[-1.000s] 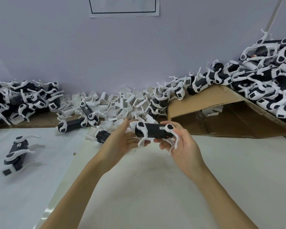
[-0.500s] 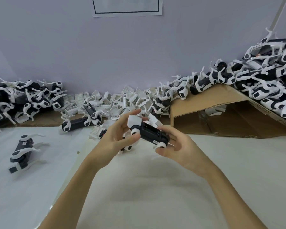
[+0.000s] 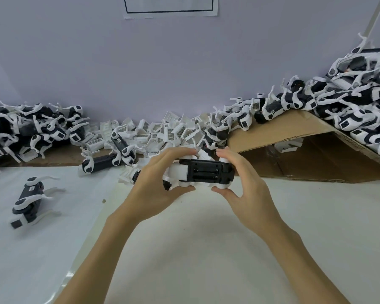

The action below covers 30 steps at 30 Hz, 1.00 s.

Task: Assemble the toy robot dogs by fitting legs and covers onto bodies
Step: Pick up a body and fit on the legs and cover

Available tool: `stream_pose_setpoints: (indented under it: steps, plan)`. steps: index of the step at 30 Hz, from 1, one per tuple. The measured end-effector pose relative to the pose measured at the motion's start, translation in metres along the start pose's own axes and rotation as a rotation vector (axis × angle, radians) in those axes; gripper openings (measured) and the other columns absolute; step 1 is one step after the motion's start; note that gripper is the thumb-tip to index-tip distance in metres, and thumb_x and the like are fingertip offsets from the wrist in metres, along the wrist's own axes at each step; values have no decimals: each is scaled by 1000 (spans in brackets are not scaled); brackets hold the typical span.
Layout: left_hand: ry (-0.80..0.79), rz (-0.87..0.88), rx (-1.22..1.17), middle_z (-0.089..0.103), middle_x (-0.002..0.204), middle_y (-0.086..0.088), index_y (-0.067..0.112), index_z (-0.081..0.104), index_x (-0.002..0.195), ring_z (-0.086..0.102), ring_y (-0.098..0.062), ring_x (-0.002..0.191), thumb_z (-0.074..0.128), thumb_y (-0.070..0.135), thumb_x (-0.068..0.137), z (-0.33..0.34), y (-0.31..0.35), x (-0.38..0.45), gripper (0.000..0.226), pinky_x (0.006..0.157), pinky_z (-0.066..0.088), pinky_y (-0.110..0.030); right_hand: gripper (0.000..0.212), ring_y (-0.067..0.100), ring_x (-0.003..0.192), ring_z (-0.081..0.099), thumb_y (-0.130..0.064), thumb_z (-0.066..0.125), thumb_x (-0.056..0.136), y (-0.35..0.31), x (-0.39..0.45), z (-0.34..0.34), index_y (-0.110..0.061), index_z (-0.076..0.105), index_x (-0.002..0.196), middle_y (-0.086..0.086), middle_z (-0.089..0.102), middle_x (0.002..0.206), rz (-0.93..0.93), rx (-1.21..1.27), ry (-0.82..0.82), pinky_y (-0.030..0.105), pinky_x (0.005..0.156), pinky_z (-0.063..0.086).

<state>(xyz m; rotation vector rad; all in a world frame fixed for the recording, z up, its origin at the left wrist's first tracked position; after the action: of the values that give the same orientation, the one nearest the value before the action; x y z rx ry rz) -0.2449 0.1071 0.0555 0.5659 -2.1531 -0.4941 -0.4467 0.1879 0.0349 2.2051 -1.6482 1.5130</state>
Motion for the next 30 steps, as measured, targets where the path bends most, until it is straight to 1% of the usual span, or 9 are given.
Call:
stream_pose_setpoints:
  steps: [2,4,5,8,11,16,21,26,30]
  plan:
    - [-26,0,-45,60,144,20,36,56,147,57,-9,134,90,25,86,-3,2,0,71,107,50,-32,77,-1,145,41,-21,85,86,5,-1,3,-34,44,150,-21,48,153,82,38,-59,13,116,33]
    - [-62,-34,-116,61,145,17,35,56,148,54,-8,140,89,30,87,-4,2,0,70,111,40,-16,75,-1,140,46,-29,83,88,10,-5,9,-41,42,149,-25,52,147,184,99,-140,17,114,37]
    - [-65,-68,-162,63,145,16,35,56,148,55,-8,140,89,32,86,-4,2,-1,71,110,42,-18,74,0,139,46,-30,81,90,11,-6,13,-42,40,150,-25,52,147,217,132,-167,21,115,38]
    - [38,-130,-230,67,139,9,35,59,146,61,-20,132,90,37,82,0,6,-1,72,102,55,-40,71,2,139,49,-19,75,96,7,-8,23,-40,39,153,-22,52,148,207,196,-177,23,115,39]
    - [161,-12,-74,69,132,12,29,64,141,62,-21,126,91,48,82,8,26,-1,68,105,49,-34,66,1,134,54,-16,71,99,5,-11,36,-42,40,151,-25,54,143,216,265,-220,17,110,44]
    - [163,98,53,65,133,6,19,67,138,57,-19,128,89,45,85,19,41,0,63,108,45,-39,56,1,128,56,-25,68,101,10,-12,41,-43,41,146,-24,57,136,199,267,-200,7,100,42]
    - [159,-68,-172,68,129,6,25,73,127,56,-28,132,55,42,105,15,31,-2,34,110,42,-31,65,9,128,58,-15,75,96,13,-11,38,-36,44,149,-17,55,140,170,225,-167,24,108,49]
    - [142,-123,-249,72,124,5,23,77,118,57,-27,131,45,29,112,13,30,0,33,111,40,-44,66,9,125,58,-16,78,93,10,-11,36,-36,46,146,-17,53,137,134,180,-150,32,107,52]
    - [153,-180,-143,69,128,17,37,67,130,53,-13,131,39,53,106,15,26,-4,40,109,36,-41,66,13,124,56,-29,84,88,5,-10,25,-36,51,145,-12,49,135,84,103,-77,31,106,50]
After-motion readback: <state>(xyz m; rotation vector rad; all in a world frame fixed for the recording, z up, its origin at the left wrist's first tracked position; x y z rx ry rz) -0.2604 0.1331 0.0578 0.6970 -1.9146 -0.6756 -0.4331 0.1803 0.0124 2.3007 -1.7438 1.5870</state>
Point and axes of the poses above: each hand's wrist, its own x-axis towards the middle knuckle, its own z-axis out of the palm, y = z × x, the point moved 6 cm from there along x, towards the middle knuckle
